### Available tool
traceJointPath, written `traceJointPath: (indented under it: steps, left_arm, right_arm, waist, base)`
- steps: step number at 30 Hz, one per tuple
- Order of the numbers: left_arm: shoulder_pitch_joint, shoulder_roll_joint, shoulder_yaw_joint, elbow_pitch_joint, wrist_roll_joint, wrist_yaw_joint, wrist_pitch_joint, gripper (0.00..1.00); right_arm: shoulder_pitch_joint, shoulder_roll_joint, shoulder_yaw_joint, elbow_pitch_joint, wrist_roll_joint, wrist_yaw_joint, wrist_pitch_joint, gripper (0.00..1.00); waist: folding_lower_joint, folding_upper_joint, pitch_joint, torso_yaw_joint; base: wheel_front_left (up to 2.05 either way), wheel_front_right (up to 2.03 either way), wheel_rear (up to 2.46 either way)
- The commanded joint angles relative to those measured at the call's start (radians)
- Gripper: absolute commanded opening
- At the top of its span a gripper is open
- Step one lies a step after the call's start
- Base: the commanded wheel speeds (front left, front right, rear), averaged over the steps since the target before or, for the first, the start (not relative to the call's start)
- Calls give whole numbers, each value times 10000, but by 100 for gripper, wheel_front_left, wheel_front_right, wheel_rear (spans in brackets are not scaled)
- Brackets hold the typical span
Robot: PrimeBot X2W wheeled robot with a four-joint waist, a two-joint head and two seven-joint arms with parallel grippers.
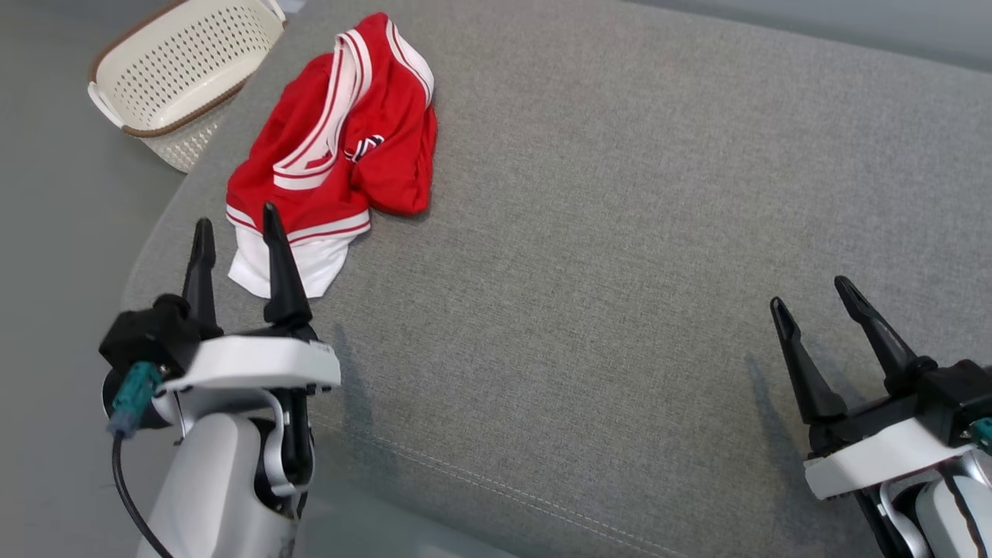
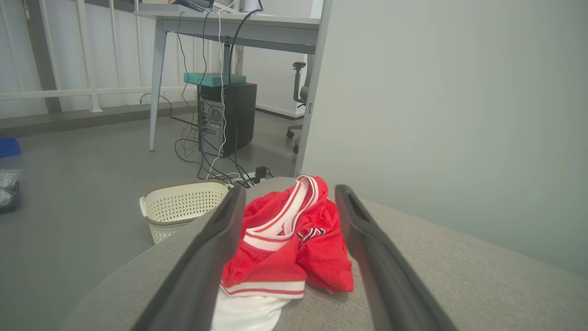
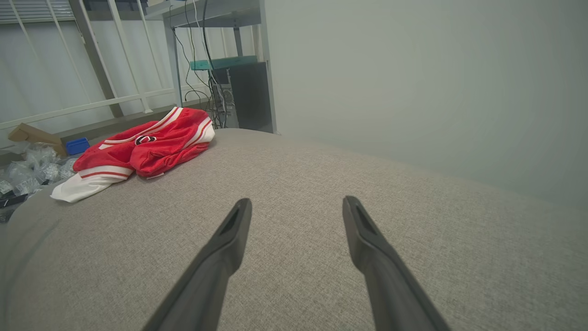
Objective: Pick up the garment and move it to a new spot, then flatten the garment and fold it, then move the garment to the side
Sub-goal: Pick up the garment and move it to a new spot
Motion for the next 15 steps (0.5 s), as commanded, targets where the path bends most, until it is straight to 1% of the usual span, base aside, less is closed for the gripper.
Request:
traceJointPath:
  steps: [1,3,4,8,15]
  left_arm:
    - [-831,156,556,151,-333,-140,-65,100]
    - [-1367,156,745,656,-517,-240,-65,100]
    - [-1367,156,745,656,-517,-240,-65,100]
    - [-2435,156,1022,1742,-710,-435,-65,100]
    - [-4258,156,1377,4118,-1455,-830,-65,100]
  right_arm:
    - [-360,-319,286,-334,146,4,-61,100]
    - [-528,-499,371,-350,207,4,-61,100]
    - [-528,-499,371,-350,207,4,-61,100]
    - [-800,-893,537,-364,304,4,-61,100]
    - [-1125,-1467,603,-493,457,4,-61,100]
  waist:
    - [0,0,669,-185]
    - [0,0,936,-243]
    - [0,0,936,-243]
    - [0,0,1452,-361]
    - [0,0,2168,-485]
  base:
    - [0,0,0]
    - [0,0,0]
    - [0,0,0]
    - [0,0,0]
    - [0,0,0]
